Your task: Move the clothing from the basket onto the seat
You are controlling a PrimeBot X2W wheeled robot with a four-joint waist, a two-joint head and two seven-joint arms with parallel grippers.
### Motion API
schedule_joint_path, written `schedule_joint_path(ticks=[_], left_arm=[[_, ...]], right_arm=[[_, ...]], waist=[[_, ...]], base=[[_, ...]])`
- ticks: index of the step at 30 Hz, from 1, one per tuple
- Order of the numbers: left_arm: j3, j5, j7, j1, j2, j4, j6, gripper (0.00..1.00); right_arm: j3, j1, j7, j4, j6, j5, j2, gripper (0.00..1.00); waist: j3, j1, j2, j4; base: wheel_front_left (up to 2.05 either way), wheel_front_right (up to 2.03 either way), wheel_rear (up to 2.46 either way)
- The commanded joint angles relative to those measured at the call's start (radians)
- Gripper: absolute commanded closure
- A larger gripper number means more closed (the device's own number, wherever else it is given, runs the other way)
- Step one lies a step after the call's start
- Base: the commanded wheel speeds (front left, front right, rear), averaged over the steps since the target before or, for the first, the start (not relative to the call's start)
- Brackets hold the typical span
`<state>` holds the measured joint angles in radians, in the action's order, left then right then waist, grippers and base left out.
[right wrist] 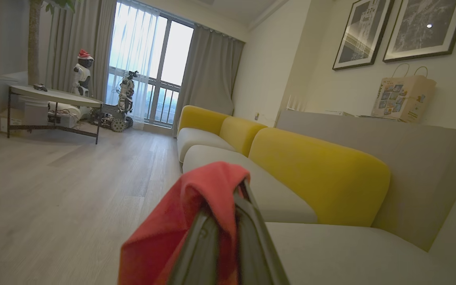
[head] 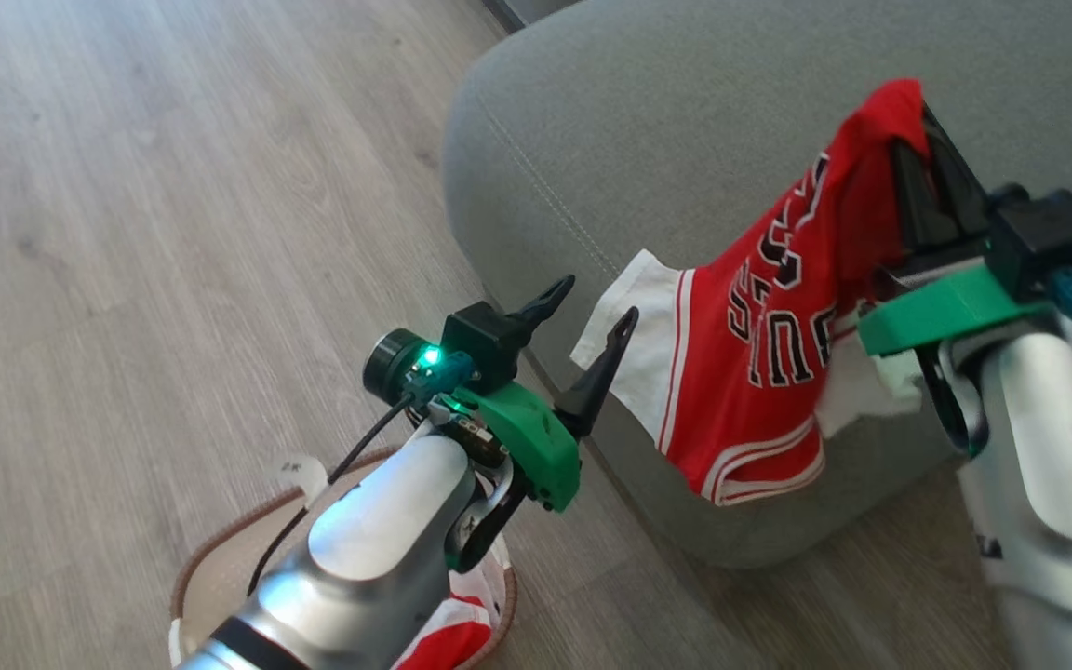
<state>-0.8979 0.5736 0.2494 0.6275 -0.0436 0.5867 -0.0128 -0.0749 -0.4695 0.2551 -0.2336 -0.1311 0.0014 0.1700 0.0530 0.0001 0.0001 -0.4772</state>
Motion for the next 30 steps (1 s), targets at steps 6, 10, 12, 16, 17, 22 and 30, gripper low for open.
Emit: schedule_joint_path(ticks=[6,10,12,16,17,22,30], left_arm=[[0.040,-0.026,0.012,0.052,-0.009,-0.032,-0.006,0.00],[0.048,-0.041,0.012,0.060,-0.020,-0.042,-0.013,0.00],[0.050,-0.049,0.012,0.071,-0.026,-0.050,-0.017,0.00],[0.042,-0.079,0.006,0.107,-0.048,-0.078,-0.027,0.00],[0.041,-0.085,0.003,0.115,-0.054,-0.085,-0.029,0.00],[0.037,-0.116,-0.013,0.158,-0.084,-0.137,-0.047,0.00],[0.025,-0.147,-0.039,0.189,-0.112,-0.221,-0.067,0.00]], right_arm=[[-0.097,-0.180,0.007,-0.063,0.000,0.034,0.028,1.00],[-0.141,-0.336,0.005,-0.179,0.000,0.108,0.050,1.00],[-0.151,-0.429,0.000,-0.236,0.000,0.136,0.067,1.00],[-0.170,-0.660,-0.019,-0.364,0.000,0.179,0.125,1.00],[-0.167,-0.701,-0.022,-0.385,0.000,0.187,0.135,1.00],[-0.105,-0.898,-0.039,-0.496,0.000,0.185,0.215,1.00],[0.024,-1.083,-0.027,-0.627,0.000,0.117,0.329,1.00]], waist=[[0.039,-0.0001,-0.0001,-0.017],[0.088,-0.0001,-0.0001,0.003],[0.119,-0.0001,-0.0001,0.022],[0.208,-0.0001,-0.0001,0.082],[0.226,-0.0001,-0.0001,0.094],[0.318,-0.0001,-0.0001,0.161],[0.407,-0.0001,-0.0001,0.261]], base=[[0.00,0.00,0.00],[0.00,0.00,0.00],[0.00,0.00,0.00],[0.00,0.00,0.00],[0.00,0.00,0.00],[0.00,0.00,0.00],[0.00,0.00,0.00]])
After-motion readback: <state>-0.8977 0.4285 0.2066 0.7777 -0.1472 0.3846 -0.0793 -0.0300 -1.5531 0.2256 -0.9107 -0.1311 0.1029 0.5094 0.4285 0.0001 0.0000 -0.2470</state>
